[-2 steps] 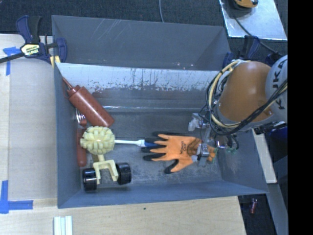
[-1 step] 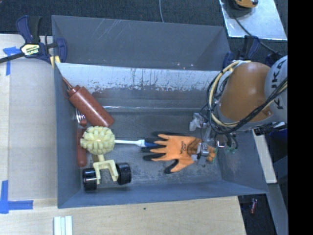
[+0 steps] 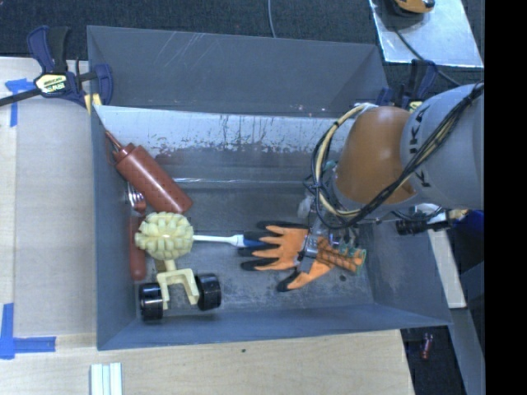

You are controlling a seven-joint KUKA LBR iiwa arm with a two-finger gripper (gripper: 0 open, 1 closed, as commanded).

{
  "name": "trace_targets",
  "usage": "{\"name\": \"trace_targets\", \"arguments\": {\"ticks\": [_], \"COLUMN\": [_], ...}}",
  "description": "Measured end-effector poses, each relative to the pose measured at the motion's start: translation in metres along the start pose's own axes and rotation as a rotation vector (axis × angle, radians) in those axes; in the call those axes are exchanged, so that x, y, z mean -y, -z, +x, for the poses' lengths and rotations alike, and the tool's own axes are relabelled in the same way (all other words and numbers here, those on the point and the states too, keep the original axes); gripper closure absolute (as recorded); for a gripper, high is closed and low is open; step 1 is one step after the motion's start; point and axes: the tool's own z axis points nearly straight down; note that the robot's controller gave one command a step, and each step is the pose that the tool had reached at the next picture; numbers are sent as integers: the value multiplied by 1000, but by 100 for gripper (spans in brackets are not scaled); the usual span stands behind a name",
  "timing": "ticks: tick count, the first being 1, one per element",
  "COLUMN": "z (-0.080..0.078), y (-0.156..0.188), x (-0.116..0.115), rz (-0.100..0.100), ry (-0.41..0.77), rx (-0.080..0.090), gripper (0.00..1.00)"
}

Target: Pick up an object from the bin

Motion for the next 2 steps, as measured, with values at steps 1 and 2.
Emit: {"name": "trace_targets", "arguments": {"ticks": [1, 2], "z": [17, 17], "y": [19, 19], "x": [-91, -91], "rz": [-2, -2], "ry": [425, 425], "rx": [6, 6], "gripper": [100, 100]}}
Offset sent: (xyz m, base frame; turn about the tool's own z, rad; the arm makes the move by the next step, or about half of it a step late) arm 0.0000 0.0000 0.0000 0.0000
